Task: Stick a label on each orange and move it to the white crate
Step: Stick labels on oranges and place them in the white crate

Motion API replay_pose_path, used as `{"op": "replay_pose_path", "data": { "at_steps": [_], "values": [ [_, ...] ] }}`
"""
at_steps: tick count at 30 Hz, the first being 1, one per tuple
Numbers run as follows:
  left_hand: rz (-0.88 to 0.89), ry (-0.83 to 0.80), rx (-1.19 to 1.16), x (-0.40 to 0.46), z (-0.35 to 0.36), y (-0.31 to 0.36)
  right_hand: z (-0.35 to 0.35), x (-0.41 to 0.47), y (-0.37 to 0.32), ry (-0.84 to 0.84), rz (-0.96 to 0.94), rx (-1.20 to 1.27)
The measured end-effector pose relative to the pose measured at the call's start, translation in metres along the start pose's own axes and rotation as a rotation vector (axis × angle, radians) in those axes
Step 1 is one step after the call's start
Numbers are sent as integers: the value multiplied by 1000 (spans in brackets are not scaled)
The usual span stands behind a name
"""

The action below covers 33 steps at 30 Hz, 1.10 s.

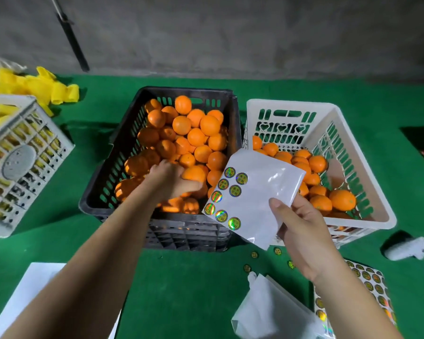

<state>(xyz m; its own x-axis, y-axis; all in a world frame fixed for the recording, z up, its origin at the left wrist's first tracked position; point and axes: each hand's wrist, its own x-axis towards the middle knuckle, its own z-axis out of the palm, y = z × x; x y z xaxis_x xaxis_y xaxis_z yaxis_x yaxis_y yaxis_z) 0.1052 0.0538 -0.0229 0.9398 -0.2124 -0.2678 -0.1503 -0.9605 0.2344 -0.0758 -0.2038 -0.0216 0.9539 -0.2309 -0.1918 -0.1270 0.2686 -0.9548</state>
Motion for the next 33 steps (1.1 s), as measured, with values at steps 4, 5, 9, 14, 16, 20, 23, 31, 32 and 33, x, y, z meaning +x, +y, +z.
{"op": "replay_pose_path", "data": {
  "at_steps": [4,5,9,14,16,20,23,31,32,33],
  "values": [
    [46,197,-1091,-55,-13,10,-5,-7,-3,19,-28,19],
    [125,107,-1365,-70,-10,16,-5,-9,-4,26,-30,26],
    [409,-335,-1844,-113,6,41,-5,-16,-7,29,-43,29],
    [273,-328,-1875,-128,27,64,-6,-24,-6,53,-62,-40],
    [240,-238,-1856,-129,36,64,-5,-28,-5,164,-89,-191],
    [291,-169,-1648,-137,44,65,7,-43,-11,511,-551,-993],
    [400,-159,-1494,-148,41,69,12,-51,-22,330,-920,-1213],
    [517,-210,-1383,-165,35,69,1,-53,-28,-29,-696,-949],
    [529,-217,-1379,-166,35,68,0,-53,-28,-24,-681,-916],
    [542,-226,-1380,-166,34,68,-1,-52,-29,-23,-654,-865]
  ]
}}
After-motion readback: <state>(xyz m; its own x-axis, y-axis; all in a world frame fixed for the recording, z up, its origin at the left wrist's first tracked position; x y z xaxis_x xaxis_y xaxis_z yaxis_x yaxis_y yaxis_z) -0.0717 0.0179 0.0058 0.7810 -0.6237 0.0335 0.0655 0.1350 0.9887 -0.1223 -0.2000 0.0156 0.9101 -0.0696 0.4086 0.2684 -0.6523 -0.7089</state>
